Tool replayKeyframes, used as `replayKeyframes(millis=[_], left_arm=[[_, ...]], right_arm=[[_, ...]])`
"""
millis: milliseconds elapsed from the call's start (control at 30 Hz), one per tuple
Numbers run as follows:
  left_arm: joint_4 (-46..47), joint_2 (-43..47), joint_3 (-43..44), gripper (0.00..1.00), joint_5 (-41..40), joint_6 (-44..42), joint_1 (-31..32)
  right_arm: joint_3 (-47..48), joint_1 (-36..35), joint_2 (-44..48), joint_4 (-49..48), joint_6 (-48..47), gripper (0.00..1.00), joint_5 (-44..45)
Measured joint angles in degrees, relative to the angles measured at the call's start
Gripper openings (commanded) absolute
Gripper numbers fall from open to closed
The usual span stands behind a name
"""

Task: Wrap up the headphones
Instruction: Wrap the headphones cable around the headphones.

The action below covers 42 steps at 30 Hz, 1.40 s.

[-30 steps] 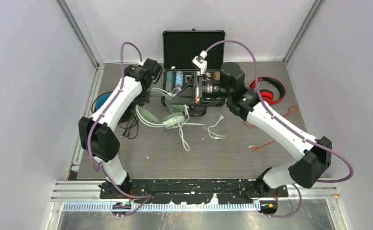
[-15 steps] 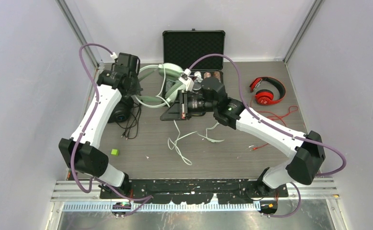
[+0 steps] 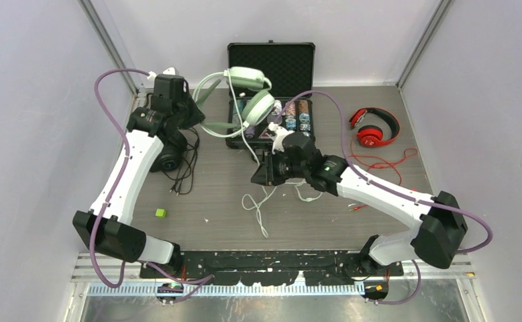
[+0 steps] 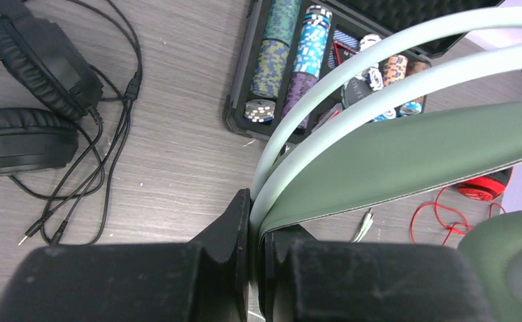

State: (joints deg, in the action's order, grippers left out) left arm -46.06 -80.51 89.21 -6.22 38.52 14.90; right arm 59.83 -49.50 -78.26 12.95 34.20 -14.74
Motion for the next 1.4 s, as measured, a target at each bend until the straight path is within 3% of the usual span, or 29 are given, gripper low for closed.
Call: replayKeyframes(millis=[167, 500, 700, 1100, 1267, 1400], left_arm=[[1.88, 0.66, -0.31, 0.0, 0.11, -0.04, -0.04], [2.05, 1.16, -0.85, 0.0, -4.79, -2.95, 2.45], [1.66, 2.69, -1.44, 0.0, -8.44, -4.59, 5.79], [1.6, 4.55, -1.92, 0.0, -10.97, -5.64, 7.37], [1.53, 4.55, -1.92, 0.0, -11.37, -5.99, 7.76], [1.53, 4.55, -1.92, 0.0, -11.37, -5.99, 7.78]], right_arm=[[1.4, -0.11, 5.35, 4.28, -1.53, 0.43, 3.48], [14.12, -0.26, 14.84, 5.81, 0.74, 0.42, 11.26], [27.21, -0.28, 6.49, 4.37, 1.18, 0.42, 20.2], [36.79, -0.28, -9.33, 5.42, 0.87, 0.41, 27.89], [38.82, -0.33, -12.55, 5.57, 0.7, 0.35, 29.07], [40.35, -0.44, -14.32, 5.38, 0.17, 0.16, 29.44]])
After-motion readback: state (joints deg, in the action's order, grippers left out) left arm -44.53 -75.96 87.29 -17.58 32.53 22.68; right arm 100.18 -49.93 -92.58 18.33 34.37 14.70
